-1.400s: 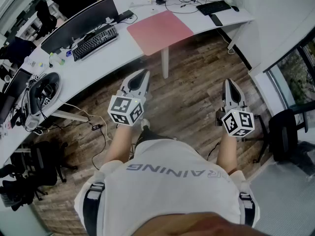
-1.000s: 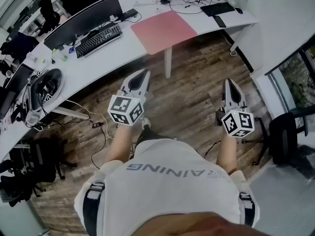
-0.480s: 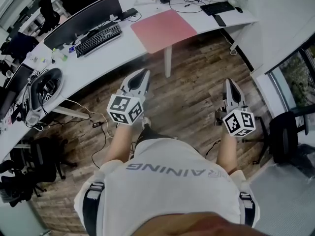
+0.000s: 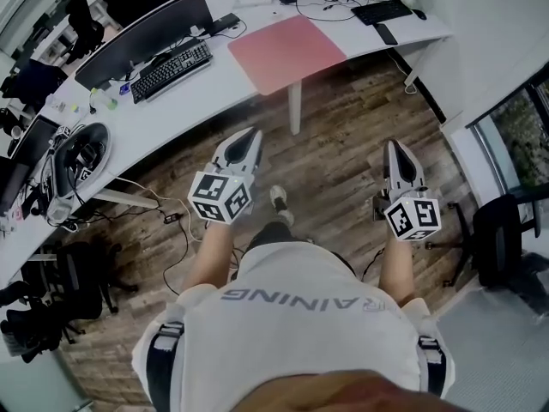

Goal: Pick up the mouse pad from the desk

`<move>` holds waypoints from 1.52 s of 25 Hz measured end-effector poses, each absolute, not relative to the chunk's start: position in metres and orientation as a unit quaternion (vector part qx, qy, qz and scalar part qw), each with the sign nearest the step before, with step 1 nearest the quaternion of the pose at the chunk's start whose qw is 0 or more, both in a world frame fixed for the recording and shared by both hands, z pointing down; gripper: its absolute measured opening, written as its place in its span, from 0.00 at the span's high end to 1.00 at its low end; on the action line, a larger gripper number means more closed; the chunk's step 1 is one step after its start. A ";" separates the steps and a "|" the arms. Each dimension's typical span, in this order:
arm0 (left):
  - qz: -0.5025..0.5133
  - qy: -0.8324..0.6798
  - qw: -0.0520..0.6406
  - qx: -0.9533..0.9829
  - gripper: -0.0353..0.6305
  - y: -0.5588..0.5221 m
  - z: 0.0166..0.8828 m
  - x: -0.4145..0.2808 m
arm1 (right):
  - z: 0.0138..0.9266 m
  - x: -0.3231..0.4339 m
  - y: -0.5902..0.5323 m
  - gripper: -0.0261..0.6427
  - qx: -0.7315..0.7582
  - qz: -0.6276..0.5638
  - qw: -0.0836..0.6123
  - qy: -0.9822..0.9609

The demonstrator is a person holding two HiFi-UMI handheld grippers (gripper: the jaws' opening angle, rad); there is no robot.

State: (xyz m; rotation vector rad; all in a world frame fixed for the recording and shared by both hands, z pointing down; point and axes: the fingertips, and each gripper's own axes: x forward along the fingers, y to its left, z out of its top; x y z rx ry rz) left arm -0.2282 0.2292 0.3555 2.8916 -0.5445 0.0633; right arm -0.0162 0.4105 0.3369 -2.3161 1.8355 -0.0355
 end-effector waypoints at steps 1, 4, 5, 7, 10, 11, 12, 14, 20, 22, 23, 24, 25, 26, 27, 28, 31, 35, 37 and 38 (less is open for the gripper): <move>0.021 -0.182 0.100 0.978 0.88 0.223 0.356 -0.225 | 0.337 -0.013 0.404 0.93 -0.783 -0.012 0.089 0.616; 0.017 -0.176 0.107 0.978 0.88 0.199 0.361 -0.210 | 0.331 -0.001 0.382 0.93 -0.787 -0.010 0.085 0.611; 0.015 -0.174 0.111 0.978 0.88 0.190 0.362 -0.204 | 0.329 0.003 0.374 0.93 -0.788 -0.010 0.082 0.611; 0.012 -0.167 0.115 0.979 0.88 0.176 0.362 -0.188 | 0.328 0.013 0.360 0.93 -0.790 -0.009 0.068 0.609; 0.012 -0.155 0.115 0.981 0.88 0.155 0.360 -0.162 | 0.328 0.041 0.340 0.93 -0.802 -0.014 0.061 0.594; 0.011 -0.153 0.114 0.982 0.88 0.147 0.359 -0.154 | 0.327 0.050 0.332 0.93 -0.805 -0.016 0.063 0.590; 0.011 -0.154 0.114 0.981 0.88 0.137 0.358 -0.148 | 0.327 0.059 0.323 0.93 -0.807 -0.017 0.065 0.587; 0.011 -0.160 0.120 0.980 0.88 0.113 0.359 -0.139 | 0.328 0.072 0.299 0.93 -0.805 -0.019 0.068 0.589; 0.012 -0.176 0.122 0.977 0.88 0.043 0.358 -0.118 | 0.324 0.101 0.220 0.93 -0.793 -0.025 0.078 0.604; 0.013 -0.180 0.120 0.976 0.88 0.024 0.358 -0.114 | 0.324 0.108 0.197 0.93 -0.789 -0.030 0.084 0.608; 0.013 -0.182 0.119 0.976 0.88 0.015 0.358 -0.113 | 0.323 0.110 0.184 0.93 -0.786 -0.031 0.090 0.611; 0.013 -0.185 0.117 0.976 0.88 0.005 0.358 -0.113 | 0.322 0.111 0.172 0.93 -0.783 -0.032 0.095 0.614; 0.013 -0.189 0.117 0.975 0.88 -0.006 0.358 -0.115 | 0.320 0.111 0.158 0.93 -0.779 -0.032 0.098 0.619; 0.012 -0.193 0.119 0.974 0.88 -0.018 0.359 -0.119 | 0.318 0.110 0.144 0.93 -0.776 -0.031 0.098 0.622; 0.011 -0.199 0.120 0.973 0.88 -0.030 0.359 -0.122 | 0.317 0.108 0.130 0.93 -0.774 -0.030 0.096 0.625; 0.010 -0.204 0.122 0.971 0.88 -0.041 0.360 -0.126 | 0.316 0.107 0.117 0.93 -0.772 -0.031 0.093 0.628; 0.008 -0.218 0.127 0.967 0.88 -0.071 0.364 -0.135 | 0.317 0.106 0.083 0.93 -0.767 -0.038 0.089 0.634; 0.006 -0.231 0.137 0.963 0.88 -0.096 0.372 -0.140 | 0.323 0.107 0.051 0.93 -0.761 -0.047 0.080 0.642; 0.005 -0.236 0.143 0.961 0.88 -0.105 0.375 -0.143 | 0.325 0.106 0.037 0.93 -0.759 -0.050 0.071 0.645; 0.006 -0.239 0.145 0.960 0.88 -0.110 0.377 -0.145 | 0.326 0.106 0.030 0.93 -0.758 -0.050 0.066 0.647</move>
